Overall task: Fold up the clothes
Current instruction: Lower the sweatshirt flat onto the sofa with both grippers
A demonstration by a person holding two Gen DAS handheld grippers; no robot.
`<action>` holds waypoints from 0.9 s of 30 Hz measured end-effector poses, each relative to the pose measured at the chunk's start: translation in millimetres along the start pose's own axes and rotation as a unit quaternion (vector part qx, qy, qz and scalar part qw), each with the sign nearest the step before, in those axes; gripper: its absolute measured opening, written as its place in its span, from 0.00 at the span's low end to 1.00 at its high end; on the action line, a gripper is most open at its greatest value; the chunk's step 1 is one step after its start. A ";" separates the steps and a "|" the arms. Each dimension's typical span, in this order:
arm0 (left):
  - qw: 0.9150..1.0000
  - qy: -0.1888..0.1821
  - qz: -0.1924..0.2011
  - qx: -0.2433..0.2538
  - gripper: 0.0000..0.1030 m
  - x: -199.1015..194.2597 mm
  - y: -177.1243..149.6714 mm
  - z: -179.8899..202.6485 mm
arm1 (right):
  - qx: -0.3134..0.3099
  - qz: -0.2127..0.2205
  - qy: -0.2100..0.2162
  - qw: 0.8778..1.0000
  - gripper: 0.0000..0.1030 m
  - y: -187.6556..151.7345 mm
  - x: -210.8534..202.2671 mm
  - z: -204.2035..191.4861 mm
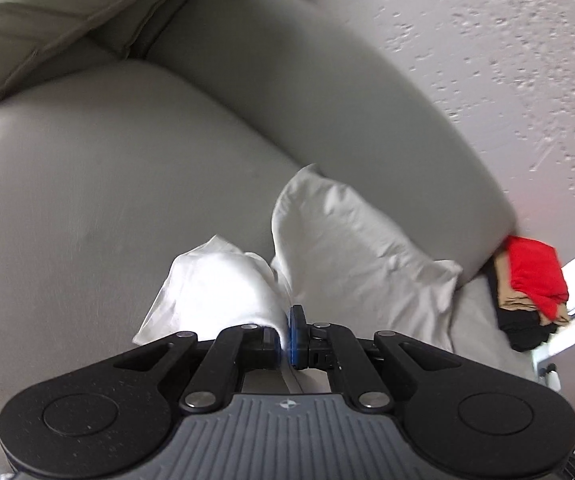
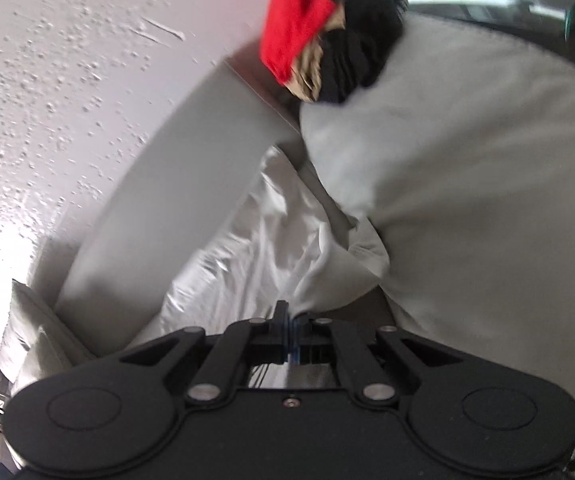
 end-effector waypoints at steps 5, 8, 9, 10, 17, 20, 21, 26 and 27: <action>1.000 0.001 -0.015 0.019 0.02 -24.5 -11.7 3.1 | -0.013 -0.006 0.002 1.000 0.02 -6.6 -31.0 -7.3; 0.999 0.015 -0.032 0.029 0.02 -23.7 -29.6 -4.9 | -0.015 -0.018 -0.003 1.000 0.02 -19.3 -43.1 -0.3; 0.998 0.022 -0.039 0.034 0.02 -21.7 -36.6 -8.0 | -0.017 -0.023 -0.007 1.000 0.02 -24.8 -45.5 3.6; 0.998 0.029 -0.045 0.038 0.03 -19.7 -43.5 -11.2 | -0.019 -0.028 -0.014 0.999 0.02 -30.7 -45.2 8.7; 0.983 0.132 -0.092 0.092 0.06 -10.9 -92.4 -43.3 | -0.027 -0.044 -0.049 0.997 0.08 -59.2 -46.6 38.1; 0.973 0.175 -0.105 0.110 0.12 -26.2 -108.6 -57.8 | -0.040 -0.040 -0.058 0.997 0.19 -65.4 -55.2 43.6; 0.972 0.179 -0.102 0.115 0.13 -32.6 -111.7 -58.6 | -0.044 -0.038 -0.061 0.996 0.22 -67.5 -58.1 45.5; 0.980 0.117 -0.079 0.142 0.25 -53.8 -128.9 -26.1 | -0.065 -0.032 -0.075 0.995 0.30 -77.9 -72.5 54.6; 0.981 0.086 -0.085 0.154 0.29 -55.6 -137.2 -12.2 | -0.073 -0.037 -0.073 0.994 0.30 -83.4 -73.8 54.3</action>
Point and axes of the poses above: each gripper's, at about its wrist camera, not at the fingertips, and x roughly the way its jaws point, z to its right, y to its top, the point moved 10 cm from there along x, roughly the way its jaws point, and after that the axes turned 7 degrees about x, right-handed, at the moved point
